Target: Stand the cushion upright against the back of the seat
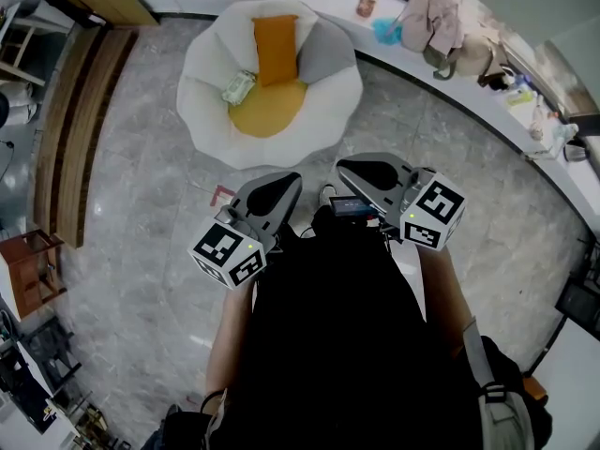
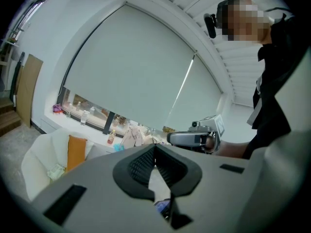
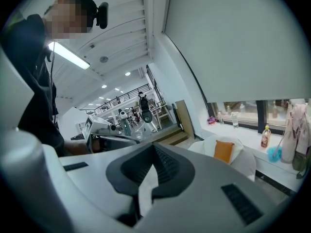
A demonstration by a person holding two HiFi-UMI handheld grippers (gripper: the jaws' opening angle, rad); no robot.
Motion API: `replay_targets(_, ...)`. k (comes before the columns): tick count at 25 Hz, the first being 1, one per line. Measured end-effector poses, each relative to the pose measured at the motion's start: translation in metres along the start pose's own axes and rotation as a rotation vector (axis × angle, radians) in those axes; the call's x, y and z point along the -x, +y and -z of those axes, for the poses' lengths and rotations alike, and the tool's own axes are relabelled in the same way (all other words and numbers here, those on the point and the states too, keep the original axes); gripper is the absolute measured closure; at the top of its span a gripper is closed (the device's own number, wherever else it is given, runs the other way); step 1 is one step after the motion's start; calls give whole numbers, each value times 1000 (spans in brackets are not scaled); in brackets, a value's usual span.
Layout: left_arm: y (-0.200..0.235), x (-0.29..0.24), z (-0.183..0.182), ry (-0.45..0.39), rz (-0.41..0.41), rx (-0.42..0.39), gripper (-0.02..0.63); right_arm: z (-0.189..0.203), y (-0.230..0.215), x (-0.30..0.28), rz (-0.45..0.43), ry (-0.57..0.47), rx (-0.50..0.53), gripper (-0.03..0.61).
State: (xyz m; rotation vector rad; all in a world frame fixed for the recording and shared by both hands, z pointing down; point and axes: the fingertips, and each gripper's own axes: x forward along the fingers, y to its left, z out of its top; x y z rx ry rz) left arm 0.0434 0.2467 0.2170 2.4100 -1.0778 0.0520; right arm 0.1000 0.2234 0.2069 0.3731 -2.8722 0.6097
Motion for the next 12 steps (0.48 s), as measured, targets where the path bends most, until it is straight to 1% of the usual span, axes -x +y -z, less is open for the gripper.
replay_targets(12, -10, -13, 2, 0, 4, 5, 601, 4, -6, 15, 8, 6, 11, 563)
